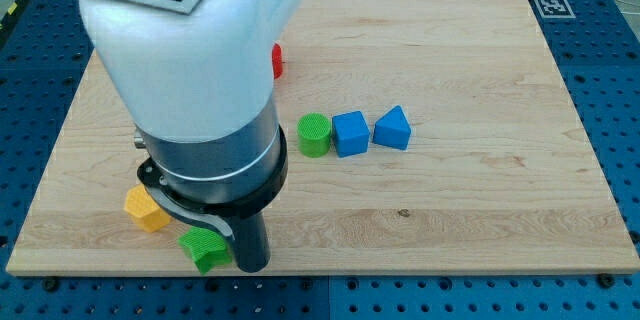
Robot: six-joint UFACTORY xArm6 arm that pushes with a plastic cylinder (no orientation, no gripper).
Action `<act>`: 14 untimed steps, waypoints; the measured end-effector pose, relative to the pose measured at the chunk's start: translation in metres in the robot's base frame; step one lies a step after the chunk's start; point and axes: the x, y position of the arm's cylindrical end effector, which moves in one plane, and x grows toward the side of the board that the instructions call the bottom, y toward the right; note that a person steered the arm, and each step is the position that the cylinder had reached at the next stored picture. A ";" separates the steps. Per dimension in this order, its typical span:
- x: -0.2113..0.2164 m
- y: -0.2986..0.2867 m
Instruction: Slide the green star below the hexagon
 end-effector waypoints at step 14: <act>-0.158 -0.114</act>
